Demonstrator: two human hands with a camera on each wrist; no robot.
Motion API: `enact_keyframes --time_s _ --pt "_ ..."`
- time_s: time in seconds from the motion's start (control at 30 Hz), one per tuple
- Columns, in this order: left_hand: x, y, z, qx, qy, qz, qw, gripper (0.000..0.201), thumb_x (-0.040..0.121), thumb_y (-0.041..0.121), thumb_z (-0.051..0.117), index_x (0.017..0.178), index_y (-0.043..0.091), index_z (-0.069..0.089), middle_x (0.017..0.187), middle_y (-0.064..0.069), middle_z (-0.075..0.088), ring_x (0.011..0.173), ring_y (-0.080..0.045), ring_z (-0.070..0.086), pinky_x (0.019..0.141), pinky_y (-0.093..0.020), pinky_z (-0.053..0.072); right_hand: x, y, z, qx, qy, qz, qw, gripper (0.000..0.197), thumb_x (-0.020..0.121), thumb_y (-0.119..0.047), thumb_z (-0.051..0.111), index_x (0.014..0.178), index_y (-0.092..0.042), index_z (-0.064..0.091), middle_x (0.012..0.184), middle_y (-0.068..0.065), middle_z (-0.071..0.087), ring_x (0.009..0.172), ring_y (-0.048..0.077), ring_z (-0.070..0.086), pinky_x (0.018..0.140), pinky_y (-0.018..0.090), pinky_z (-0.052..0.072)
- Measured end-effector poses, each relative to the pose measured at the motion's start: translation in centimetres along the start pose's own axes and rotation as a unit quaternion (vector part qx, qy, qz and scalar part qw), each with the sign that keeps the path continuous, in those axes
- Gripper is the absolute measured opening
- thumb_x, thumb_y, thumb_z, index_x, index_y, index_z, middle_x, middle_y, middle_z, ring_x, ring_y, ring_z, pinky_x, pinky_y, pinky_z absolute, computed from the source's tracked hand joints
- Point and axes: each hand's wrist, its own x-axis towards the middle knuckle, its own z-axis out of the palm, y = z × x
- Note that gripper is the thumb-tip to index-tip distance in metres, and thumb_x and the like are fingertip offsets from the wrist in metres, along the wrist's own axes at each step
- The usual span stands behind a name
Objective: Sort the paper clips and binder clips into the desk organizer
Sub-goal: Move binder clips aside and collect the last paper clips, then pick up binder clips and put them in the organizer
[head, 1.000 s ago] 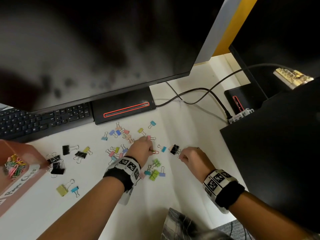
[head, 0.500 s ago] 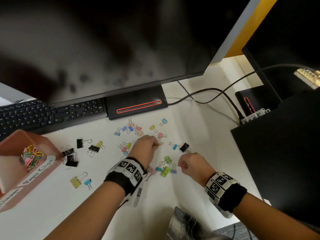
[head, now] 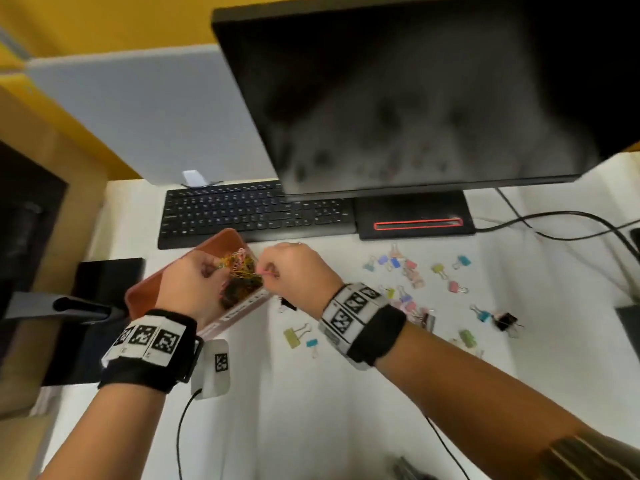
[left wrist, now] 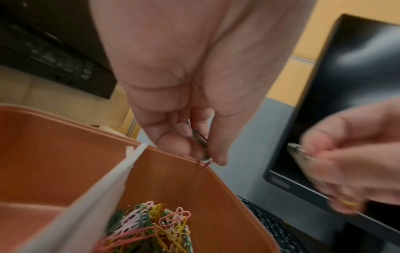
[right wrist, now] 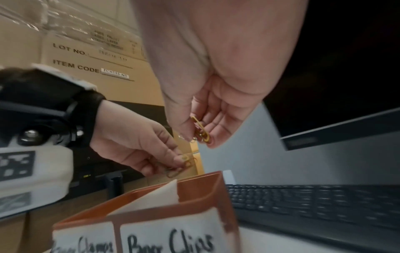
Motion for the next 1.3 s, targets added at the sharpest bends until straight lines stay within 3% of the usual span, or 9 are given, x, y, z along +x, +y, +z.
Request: enact_keyframes --time_s 0.2,0.37,0.5,0.6,0.73,0.9,1.03,1.17,1.3 --pt "2.1 -1.9 -1.4 -0.029 -0.012 0.017 0.999 0.031 0.096 0.021 0.04 0.107 0.005 0.064 0.105 -0.017 0.066 0.101 -0.032 0.058 0.089 -0.037 0.042 6.2 -3.1 5.9 -0.008 -0.025 0.051 0.998 0.025 0.088 -0.008 0.053 0.112 -0.009 0.057 0.111 0.013 0.062 0.099 0.031 0.06 0.082 0.039 0.051" --pt "-0.4 -1.7 -1.9 -0.135 0.022 0.11 0.985 0.022 0.095 0.019 0.044 0.109 0.018 0.061 0.108 0.004 0.063 0.097 -0.009 0.055 0.086 -0.023 0.039 2.8 -1.6 6.0 0.056 0.034 -0.004 0.998 0.021 0.088 -0.014 0.055 0.108 -0.014 0.062 0.108 0.005 0.063 0.099 0.02 0.058 0.091 0.033 0.048" --pt "-3.9 -0.4 2.3 -0.145 -0.069 0.206 0.965 0.021 0.092 0.023 0.052 0.111 0.023 0.059 0.112 0.008 0.059 0.097 -0.003 0.055 0.085 -0.017 0.046 -3.9 4.9 4.1 -0.006 0.112 0.04 0.993 0.022 0.09 -0.017 0.054 0.109 -0.02 0.062 0.109 -0.003 0.061 0.102 0.014 0.053 0.094 0.027 0.044" --pt "-5.7 -0.2 7.7 -0.067 -0.192 0.187 0.961 0.047 0.091 0.036 0.051 0.135 0.022 0.041 0.146 -0.001 0.032 0.133 -0.015 0.033 0.114 -0.033 0.026 -6.9 10.0 3.7 -0.082 0.055 0.128 0.987 0.037 0.088 -0.02 0.054 0.125 -0.026 0.055 0.131 0.001 0.054 0.123 0.02 0.046 0.105 0.043 0.038" --pt "-6.3 -0.6 12.5 -0.01 -0.227 0.15 0.962 0.073 0.088 0.045 0.05 0.146 0.018 0.015 0.156 -0.006 -0.006 0.144 -0.024 0.001 0.116 -0.035 0.011 -7.7 11.4 4.3 -0.134 -0.087 0.116 0.98 0.056 0.091 -0.028 0.05 0.143 -0.033 0.029 0.154 0.003 0.025 0.143 0.022 0.02 0.117 0.042 0.021" --pt "-6.6 -1.1 13.8 -0.037 -0.24 0.221 0.945 0.06 0.091 0.037 0.049 0.144 0.023 0.025 0.156 -0.002 0.007 0.143 -0.016 0.012 0.114 -0.024 0.015 -10.3 11.8 4.5 -0.104 -0.069 0.101 0.987 0.046 0.09 -0.025 0.053 0.134 -0.03 0.044 0.153 0.004 0.027 0.144 0.022 0.017 0.118 0.041 0.018" --pt "-6.4 -2.1 14.4 0.003 -0.222 0.222 0.949 0.061 0.092 0.036 0.047 0.145 0.025 0.02 0.157 -0.001 0.002 0.145 -0.018 0.001 0.118 -0.033 0.012 -13.7 14.1 3.4 -0.18 0.027 0.151 0.972 0.044 0.081 -0.026 0.064 0.124 -0.031 0.053 0.145 0.003 0.039 0.142 0.029 0.021 0.115 0.055 0.017" --pt "-6.3 -1.9 14.7 0.045 -0.244 0.211 0.945 0.066 0.09 0.038 0.049 0.146 0.028 0.015 0.157 -0.002 0.001 0.145 -0.022 0.002 0.117 -0.037 0.013 -15.5 16.1 1.5 -0.186 -0.021 0.22 0.957 0.058 0.082 -0.032 0.064 0.136 -0.034 0.04 0.152 0.005 0.026 0.139 0.029 0.023 0.112 0.049 0.03" --pt "-7.0 0.5 14.1 0.013 -0.164 0.256 0.953 0.053 0.089 0.025 0.053 0.138 0.023 0.035 0.149 -0.007 0.027 0.139 -0.024 0.021 0.113 -0.039 0.026 -16.6 17.6 -0.7 -0.05 0.053 0.242 0.967 0.064 0.083 -0.024 0.067 0.139 -0.032 0.037 0.152 0.003 0.025 0.136 0.024 0.03 0.109 0.039 0.036"
